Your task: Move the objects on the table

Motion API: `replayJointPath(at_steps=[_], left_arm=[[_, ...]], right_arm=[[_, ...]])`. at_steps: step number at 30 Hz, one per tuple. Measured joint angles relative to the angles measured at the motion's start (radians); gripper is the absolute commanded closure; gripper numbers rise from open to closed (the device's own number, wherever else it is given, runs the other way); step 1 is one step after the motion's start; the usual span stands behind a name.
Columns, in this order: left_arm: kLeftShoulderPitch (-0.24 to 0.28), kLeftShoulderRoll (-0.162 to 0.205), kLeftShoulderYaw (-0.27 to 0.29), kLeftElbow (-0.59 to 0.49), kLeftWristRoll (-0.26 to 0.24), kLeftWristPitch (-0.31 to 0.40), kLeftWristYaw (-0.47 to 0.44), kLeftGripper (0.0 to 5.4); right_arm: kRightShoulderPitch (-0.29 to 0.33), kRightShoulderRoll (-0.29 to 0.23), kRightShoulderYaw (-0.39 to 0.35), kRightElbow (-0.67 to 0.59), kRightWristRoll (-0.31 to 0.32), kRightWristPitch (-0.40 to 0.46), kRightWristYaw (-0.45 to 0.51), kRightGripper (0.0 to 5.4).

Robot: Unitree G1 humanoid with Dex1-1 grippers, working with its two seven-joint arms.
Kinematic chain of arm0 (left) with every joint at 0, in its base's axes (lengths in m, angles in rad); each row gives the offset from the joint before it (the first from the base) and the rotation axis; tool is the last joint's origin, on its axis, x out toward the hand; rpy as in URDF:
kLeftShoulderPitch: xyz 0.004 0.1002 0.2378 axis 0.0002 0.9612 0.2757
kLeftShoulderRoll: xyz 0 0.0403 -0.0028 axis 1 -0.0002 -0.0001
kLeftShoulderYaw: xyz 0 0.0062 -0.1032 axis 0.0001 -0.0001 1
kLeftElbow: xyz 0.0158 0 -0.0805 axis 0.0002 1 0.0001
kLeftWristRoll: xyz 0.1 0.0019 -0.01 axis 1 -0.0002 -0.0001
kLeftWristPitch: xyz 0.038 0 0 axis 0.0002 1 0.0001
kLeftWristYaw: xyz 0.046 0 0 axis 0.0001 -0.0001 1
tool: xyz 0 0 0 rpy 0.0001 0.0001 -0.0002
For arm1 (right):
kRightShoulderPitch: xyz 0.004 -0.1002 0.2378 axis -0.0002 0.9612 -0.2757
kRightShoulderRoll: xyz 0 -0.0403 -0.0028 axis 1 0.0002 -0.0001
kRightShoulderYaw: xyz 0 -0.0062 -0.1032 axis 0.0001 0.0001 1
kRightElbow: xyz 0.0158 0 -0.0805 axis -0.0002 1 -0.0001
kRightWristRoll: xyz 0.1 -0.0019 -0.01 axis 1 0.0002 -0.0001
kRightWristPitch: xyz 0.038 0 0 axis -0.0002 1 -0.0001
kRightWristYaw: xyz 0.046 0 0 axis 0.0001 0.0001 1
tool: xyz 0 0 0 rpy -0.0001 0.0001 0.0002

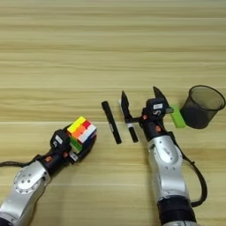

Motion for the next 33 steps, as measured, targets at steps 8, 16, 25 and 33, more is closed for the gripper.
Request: replayJointPath(at_steps=[8,16,25,33], left_arm=[[0.002,0.000,0.009,0.000,-0.012,-0.008,-0.003,0.58],[0.008,0.000,0.018,-0.007,-0.022,-0.008,-0.002,0.03],[0.032,-0.001,0.035,-0.040,-0.050,-0.018,-0.015,0.03],[0.039,-0.003,0.038,-0.068,-0.072,-0.020,-0.040,0.03]], right_arm=[[0.000,0.000,0.000,0.002,-0.009,-0.001,0.000,0.00],[0.000,0.000,0.000,0.003,-0.013,-0.001,0.000,0.00],[0.000,0.000,0.000,0.003,-0.015,-0.002,0.000,0.00],[0.000,0.000,0.000,0.013,-0.015,-0.003,0.000,0.00]])
